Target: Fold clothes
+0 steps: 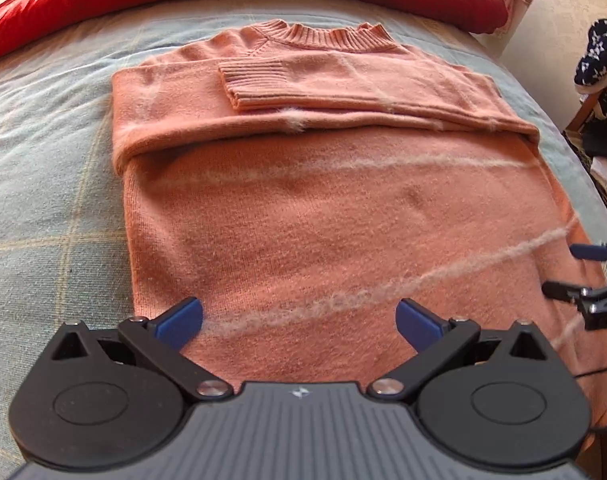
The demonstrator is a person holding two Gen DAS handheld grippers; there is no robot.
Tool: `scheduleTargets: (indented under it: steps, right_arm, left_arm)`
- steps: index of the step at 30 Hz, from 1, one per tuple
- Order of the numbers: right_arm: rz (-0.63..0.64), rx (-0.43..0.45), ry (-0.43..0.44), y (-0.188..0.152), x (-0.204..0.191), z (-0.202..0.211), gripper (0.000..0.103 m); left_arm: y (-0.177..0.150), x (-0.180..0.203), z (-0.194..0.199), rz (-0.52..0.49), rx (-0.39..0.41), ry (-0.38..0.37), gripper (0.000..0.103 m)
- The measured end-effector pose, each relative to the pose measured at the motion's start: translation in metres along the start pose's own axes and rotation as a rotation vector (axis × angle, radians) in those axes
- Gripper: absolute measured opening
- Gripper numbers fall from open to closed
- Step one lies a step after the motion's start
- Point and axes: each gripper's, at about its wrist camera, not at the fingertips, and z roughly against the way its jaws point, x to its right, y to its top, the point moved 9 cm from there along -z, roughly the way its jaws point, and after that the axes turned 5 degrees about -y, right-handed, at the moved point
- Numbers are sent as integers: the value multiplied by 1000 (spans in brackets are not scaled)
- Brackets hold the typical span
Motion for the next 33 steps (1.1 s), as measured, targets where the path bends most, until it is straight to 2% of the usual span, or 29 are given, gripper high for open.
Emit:
scheduleTargets:
  steps: [3, 9, 12, 14, 16, 20, 22, 25, 26, 29, 33]
  right_arm:
    - [26, -12, 18, -5, 1, 5, 103]
    - [110, 5, 66, -16, 0, 10, 103]
    - [126, 15, 85, -18, 2, 10, 103]
    - [136, 22, 97, -20, 3, 11, 103]
    - [147, 29, 110, -21, 3, 11, 103]
    - [151, 37, 115, -22, 5, 10, 103]
    - [147, 43, 112, -22, 5, 11, 103]
    - [136, 58, 75, -23, 2, 9, 103]
    - [129, 56, 58, -23, 1, 9, 103]
    - [103, 40, 14, -22, -1, 9, 103]
    - [64, -4, -19, -19, -2, 12, 103]
  left_arm:
    - [10, 13, -1, 39, 25, -23, 102]
    - [-32, 21, -10, -38, -87, 88, 102]
    - [-49, 17, 2, -1, -122, 124, 102]
    - [-46, 15, 12, 23, -111, 150, 102]
    - [-26, 16, 15, 11, -49, 164, 102]
    - [36, 27, -2, -12, 92, 92, 102]
    - [60, 29, -25, -19, 121, 53, 102]
    - [77, 26, -40, -74, 155, 63, 100]
    - [78, 22, -43, -96, 150, 73, 101]
    - [54, -9, -45, -71, 42, 52, 102]
    - [31, -33, -13, -45, 1, 4, 102]
